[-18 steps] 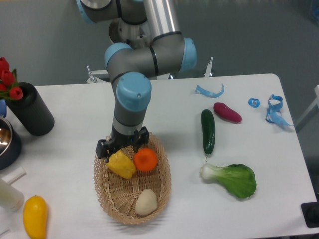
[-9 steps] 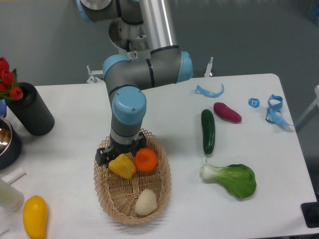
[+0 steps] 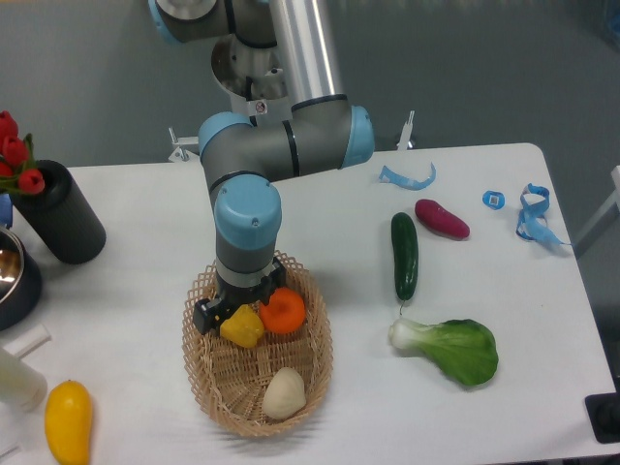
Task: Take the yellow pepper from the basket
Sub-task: 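Lower the open gripper around the yellow pepper in the basket, then close the gripper on the yellow pepper, then lift the yellow pepper out of the basket toward the bok choy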
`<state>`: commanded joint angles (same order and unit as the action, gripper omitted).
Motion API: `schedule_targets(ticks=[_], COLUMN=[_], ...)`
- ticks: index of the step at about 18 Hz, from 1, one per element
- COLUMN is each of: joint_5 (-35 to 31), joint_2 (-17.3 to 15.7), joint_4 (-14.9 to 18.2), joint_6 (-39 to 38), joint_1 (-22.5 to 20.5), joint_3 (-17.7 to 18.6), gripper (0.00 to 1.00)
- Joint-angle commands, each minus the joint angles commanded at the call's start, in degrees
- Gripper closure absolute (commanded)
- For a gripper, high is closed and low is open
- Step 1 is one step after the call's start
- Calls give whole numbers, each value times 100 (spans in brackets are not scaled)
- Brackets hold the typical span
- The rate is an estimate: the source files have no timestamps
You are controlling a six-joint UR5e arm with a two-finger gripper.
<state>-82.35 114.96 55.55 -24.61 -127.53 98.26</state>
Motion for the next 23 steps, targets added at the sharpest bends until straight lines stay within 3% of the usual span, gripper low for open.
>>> schedule_targets(ticks=[8,10,14,18,23], joint_5=[-52,-193,-193,-202,-272], joint_2=[62,97,106,114,27], joint_4=[0,0,0,-17,17], joint_6=[-18,-9,0,17,236], joint_1=[97,106,106,106,106], joint_3=[0,0,0,26,-228], gripper=[0,10,43,60,64])
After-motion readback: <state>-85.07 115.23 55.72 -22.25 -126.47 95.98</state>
